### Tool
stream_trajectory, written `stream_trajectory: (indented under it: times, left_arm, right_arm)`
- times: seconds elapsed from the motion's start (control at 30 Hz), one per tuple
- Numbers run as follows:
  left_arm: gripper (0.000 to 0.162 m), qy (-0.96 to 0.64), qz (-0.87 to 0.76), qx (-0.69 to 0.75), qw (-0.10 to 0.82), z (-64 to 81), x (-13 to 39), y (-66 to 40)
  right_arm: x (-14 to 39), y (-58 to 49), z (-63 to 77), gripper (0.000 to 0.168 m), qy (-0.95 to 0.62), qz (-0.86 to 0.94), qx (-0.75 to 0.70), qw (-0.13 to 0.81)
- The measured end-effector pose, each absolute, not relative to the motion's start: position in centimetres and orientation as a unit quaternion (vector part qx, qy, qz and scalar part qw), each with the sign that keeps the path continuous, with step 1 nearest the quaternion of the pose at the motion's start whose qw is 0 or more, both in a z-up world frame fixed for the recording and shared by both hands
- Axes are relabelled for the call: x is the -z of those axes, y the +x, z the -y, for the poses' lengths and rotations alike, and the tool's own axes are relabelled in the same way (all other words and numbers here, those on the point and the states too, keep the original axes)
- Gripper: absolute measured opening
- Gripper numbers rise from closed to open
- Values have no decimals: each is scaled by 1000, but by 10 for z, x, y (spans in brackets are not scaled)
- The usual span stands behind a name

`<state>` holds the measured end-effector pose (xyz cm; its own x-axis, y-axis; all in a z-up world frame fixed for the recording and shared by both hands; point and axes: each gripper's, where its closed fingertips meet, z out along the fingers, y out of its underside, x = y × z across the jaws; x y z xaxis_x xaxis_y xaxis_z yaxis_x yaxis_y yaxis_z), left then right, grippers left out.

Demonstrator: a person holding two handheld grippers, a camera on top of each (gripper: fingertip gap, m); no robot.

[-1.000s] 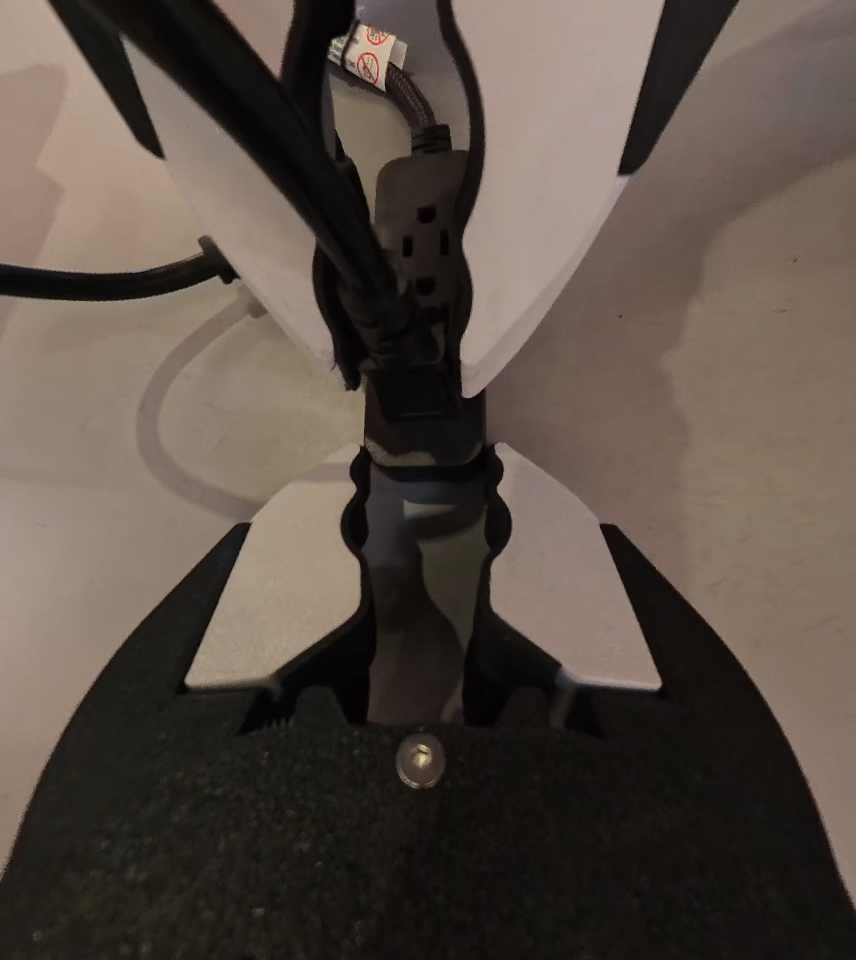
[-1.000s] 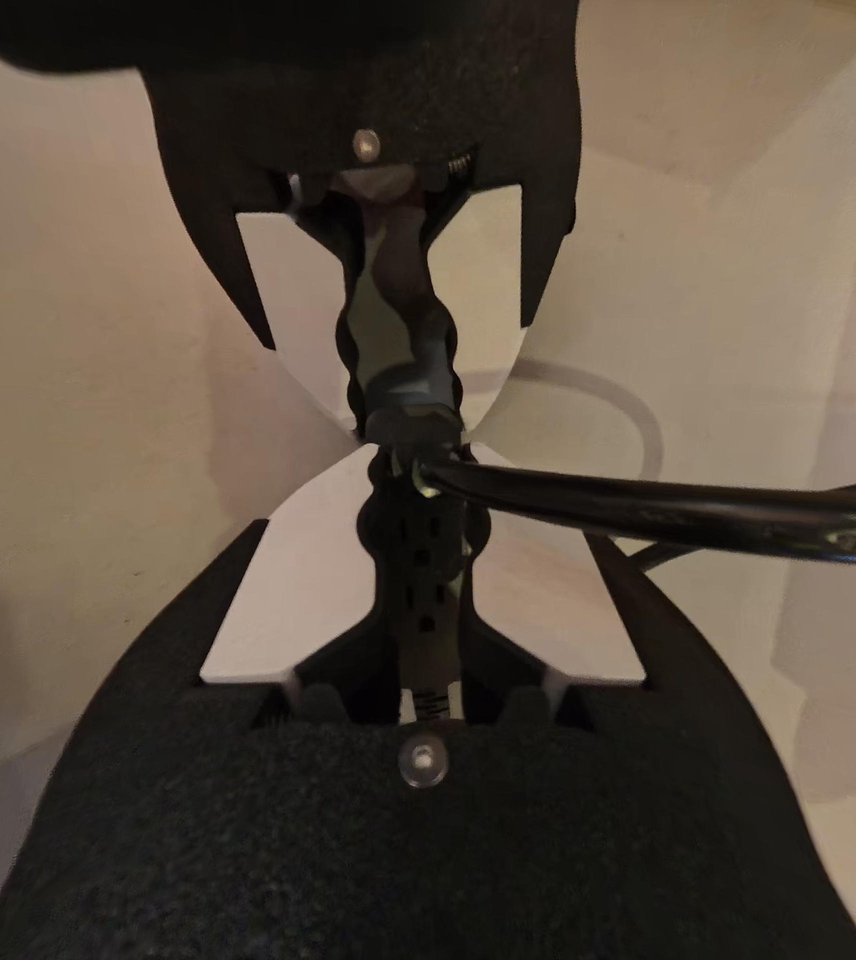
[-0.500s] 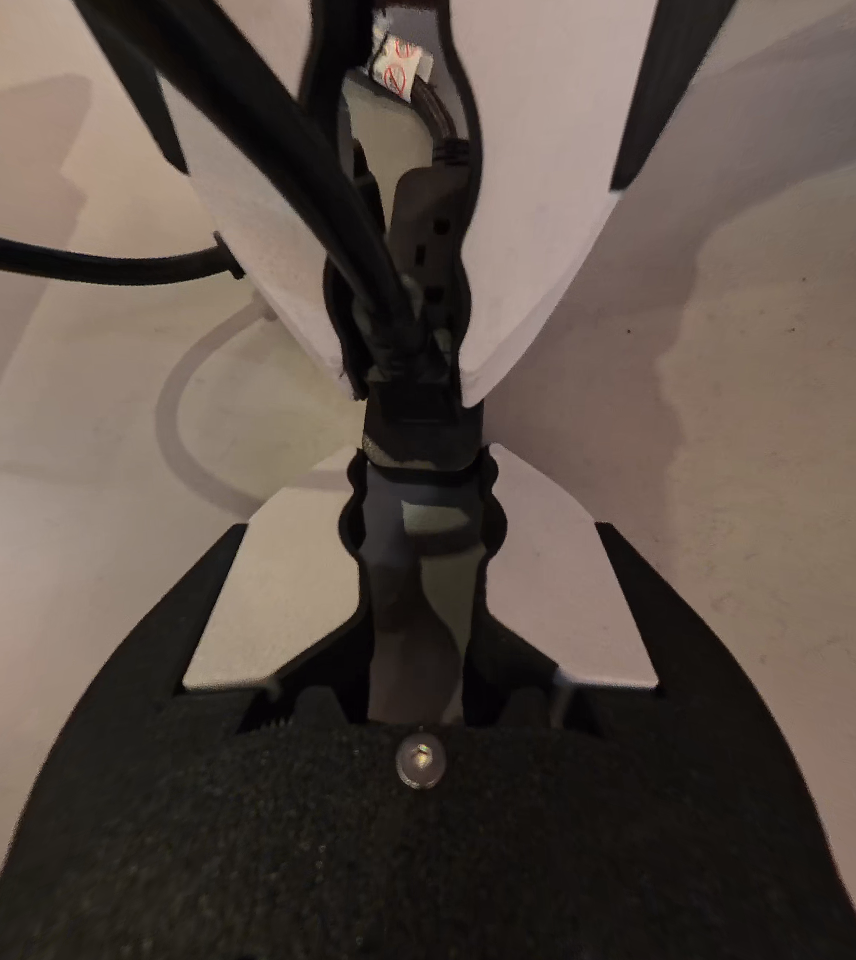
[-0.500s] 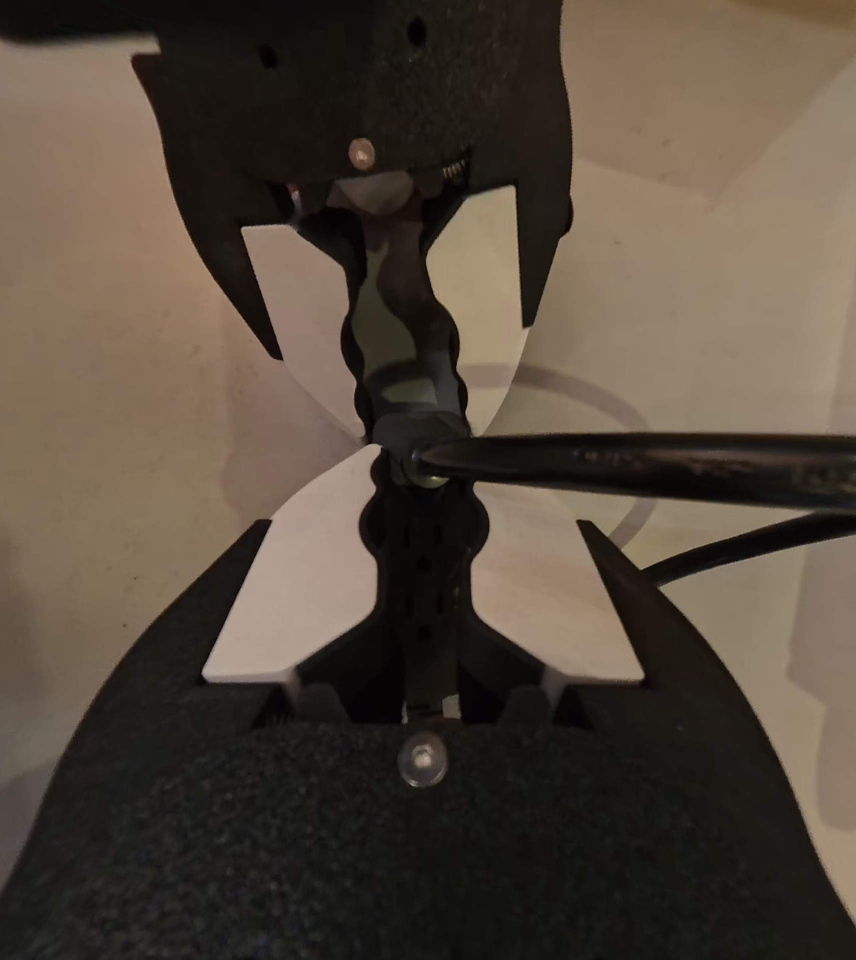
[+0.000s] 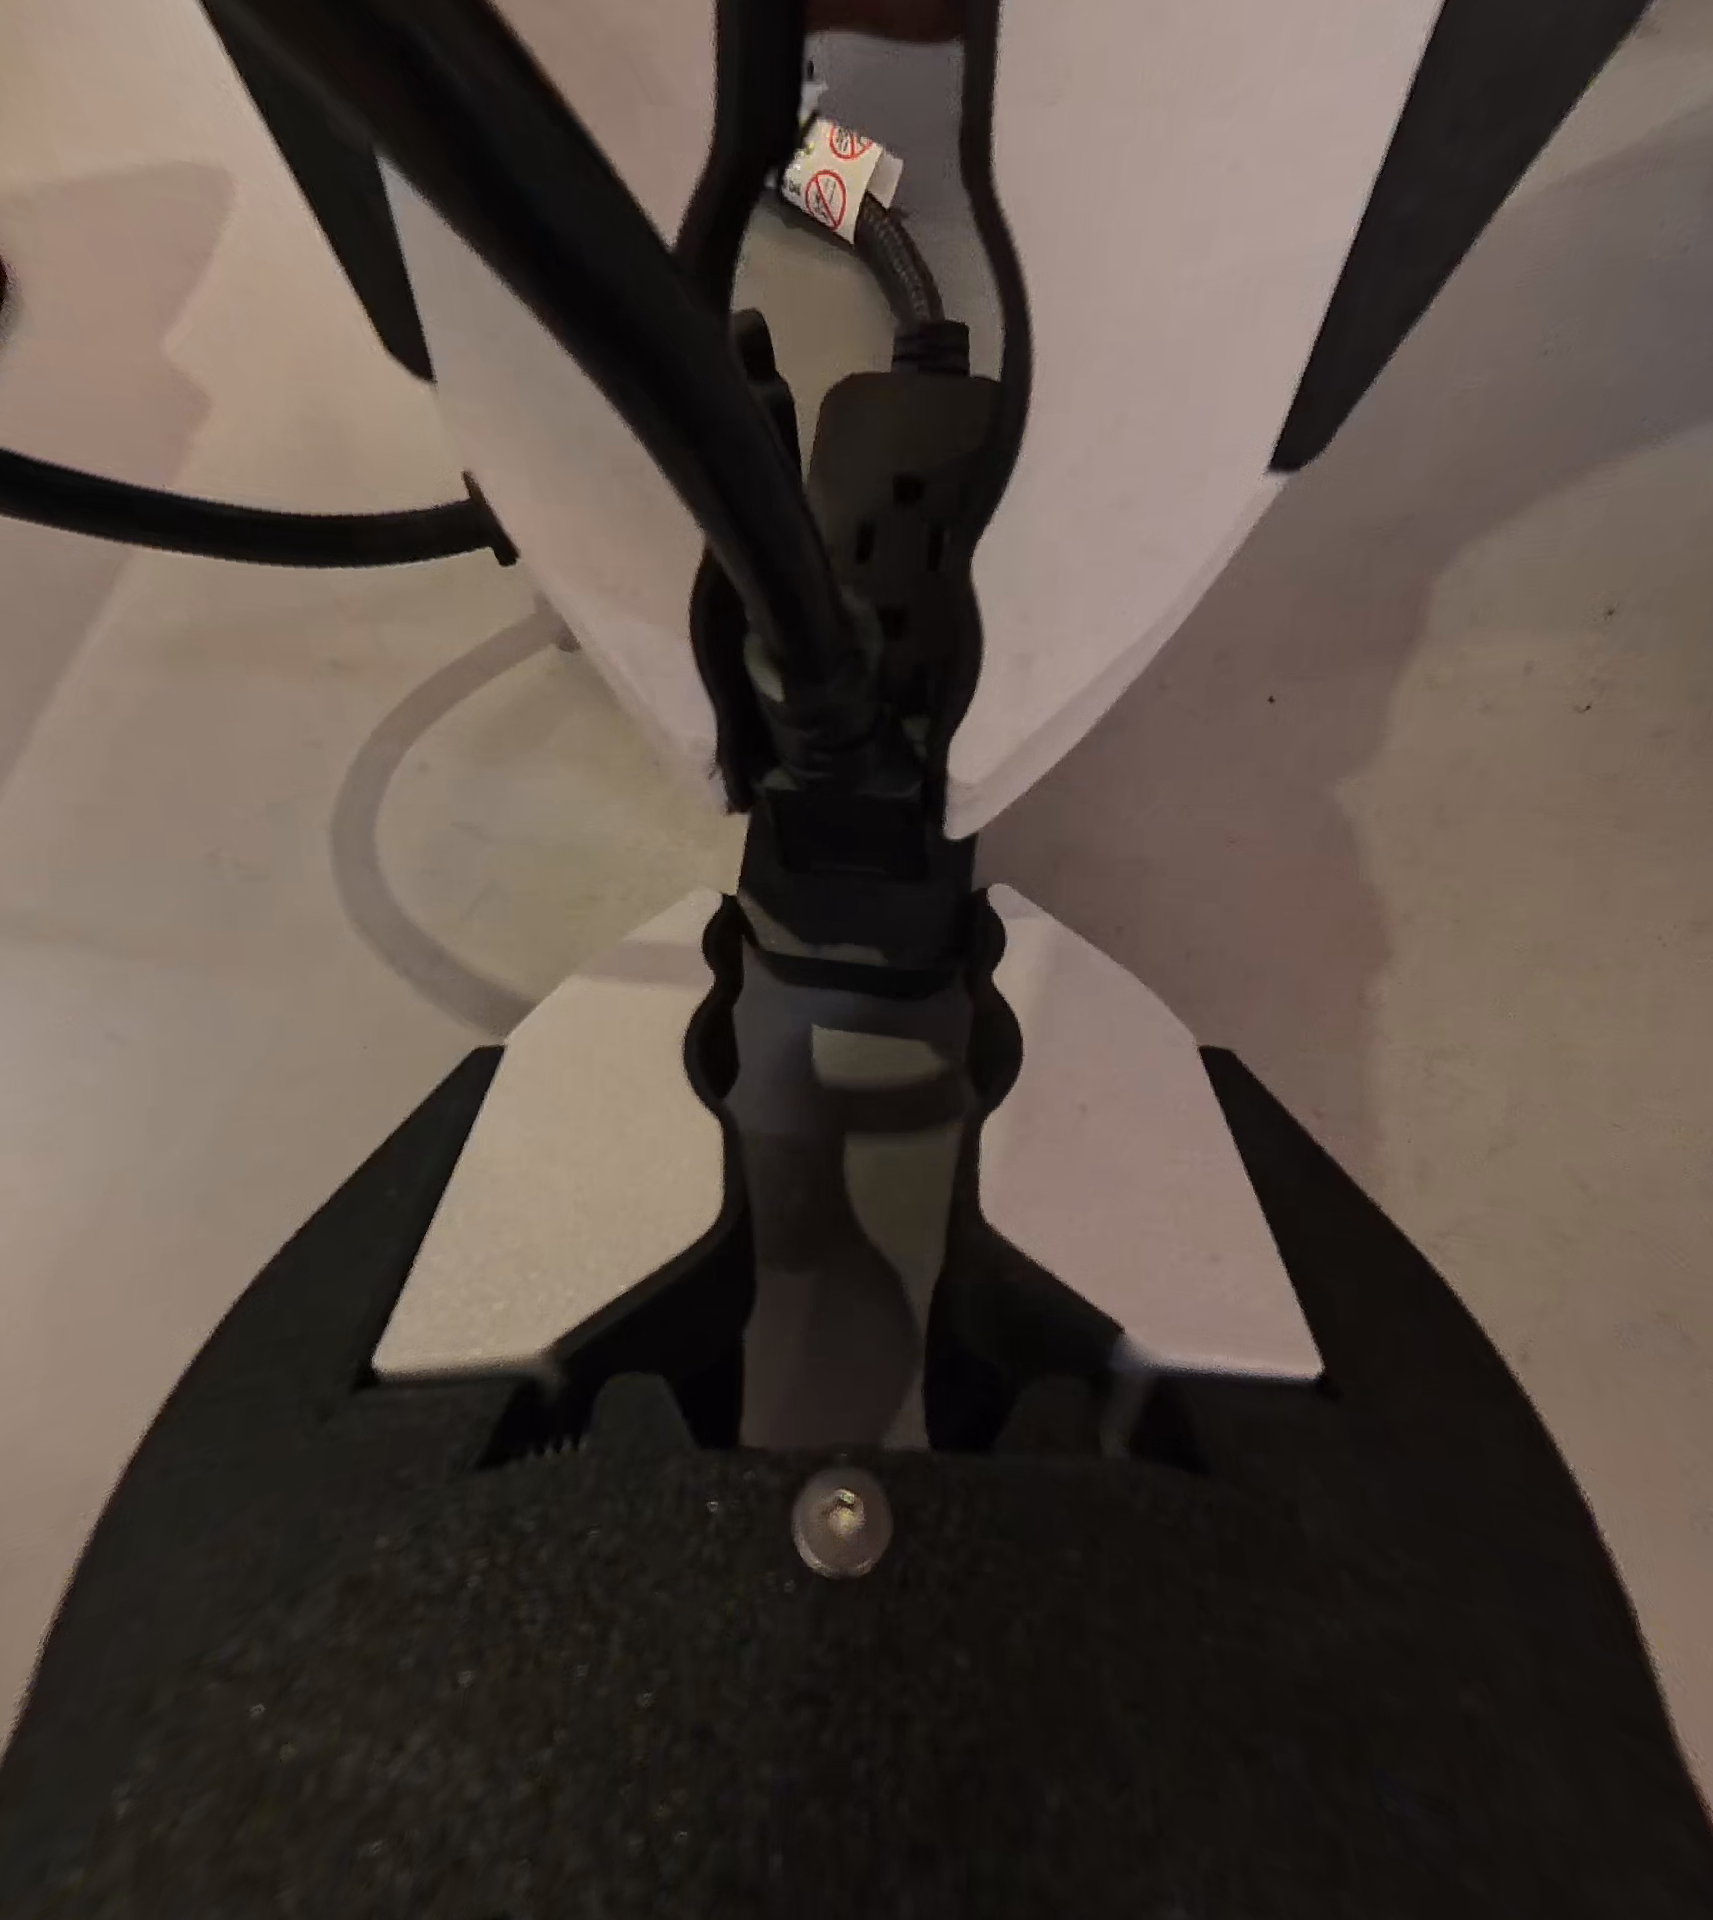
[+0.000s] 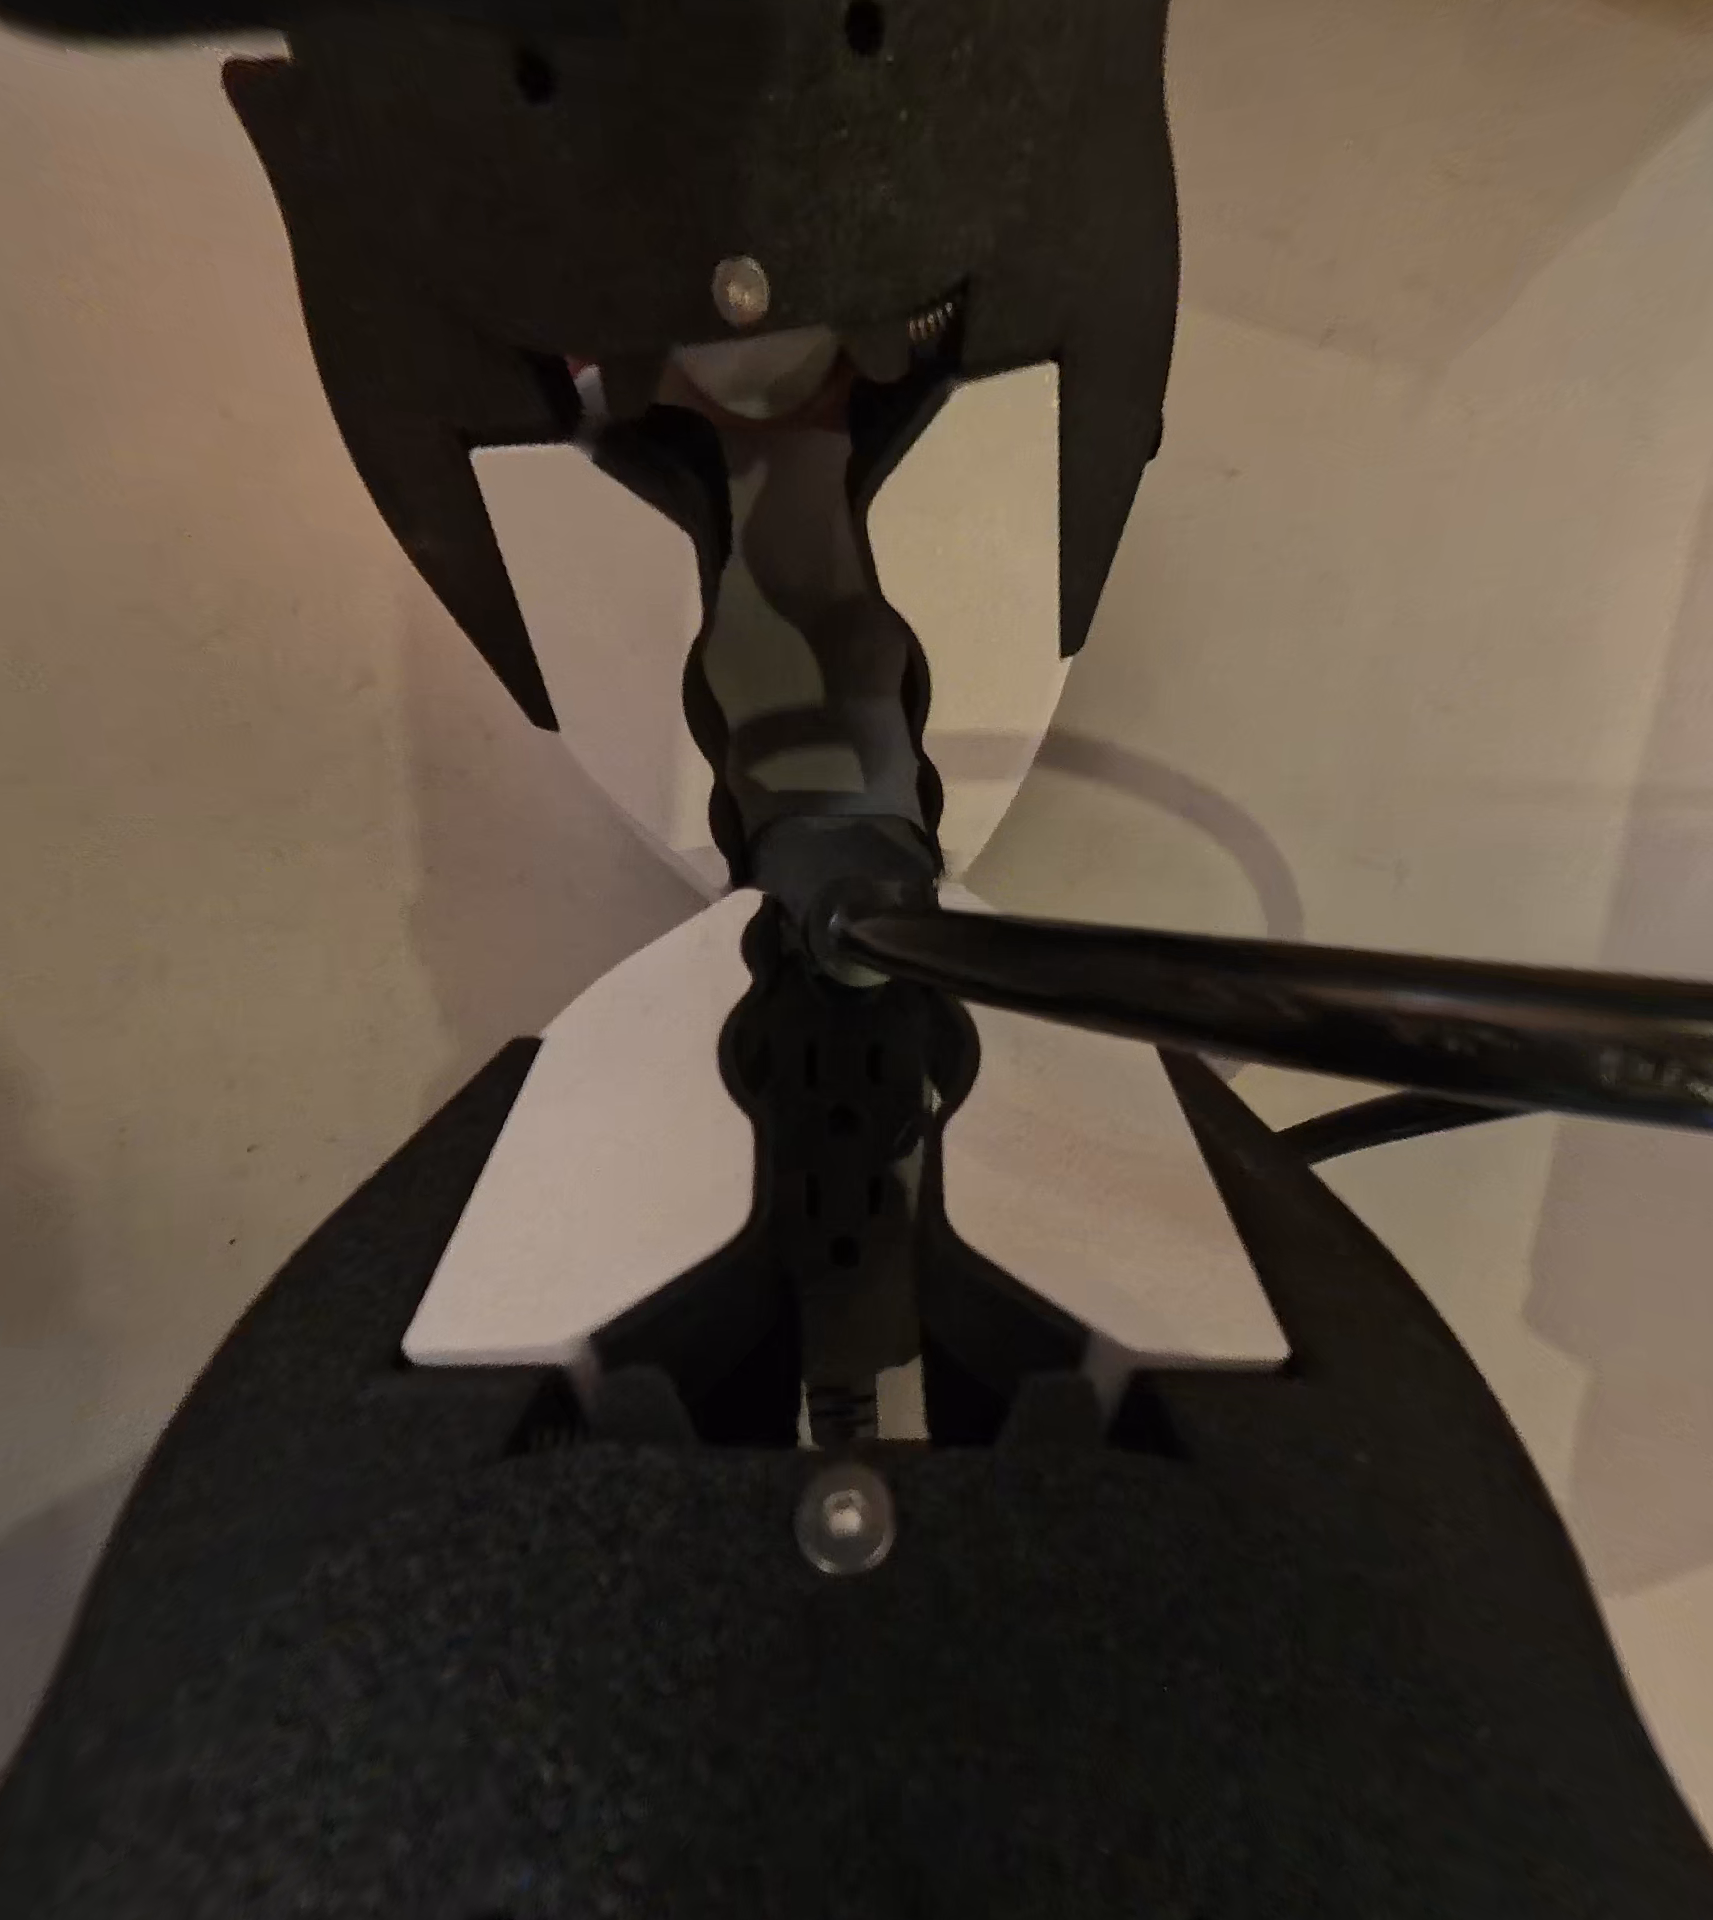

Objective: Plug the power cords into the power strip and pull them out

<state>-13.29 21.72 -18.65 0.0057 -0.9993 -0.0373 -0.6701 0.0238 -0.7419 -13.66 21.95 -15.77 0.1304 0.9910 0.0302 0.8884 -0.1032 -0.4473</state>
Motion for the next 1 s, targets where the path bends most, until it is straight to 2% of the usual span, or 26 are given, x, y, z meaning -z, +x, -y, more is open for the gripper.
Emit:
stream_trajectory:
  times: [0.1,0.3,0.4,0.5,0.83,1.0]
  left_arm:
    - [40,-643,-649,277,298,-217,186,-133]
    - [40,-639,-642,293,306,-217,181,-133]
    - [46,-643,-626,315,307,-219,175,-133]
    - [39,-637,-633,314,306,-217,176,-132]
    - [39,-637,-634,308,312,-217,177,-131]
    - [39,-628,-643,304,315,-215,177,-130]
  right_arm:
    - [157,-137,-221,29,-724,650,-130,189]
    - [159,-139,-219,25,-721,648,-156,193]
    - [159,-140,-219,25,-722,643,-159,201]
    - [159,-140,-218,25,-724,639,-158,205]
    - [159,-138,-219,26,-719,651,-126,209]
    - [159,-134,-217,25,-715,666,-115,180]
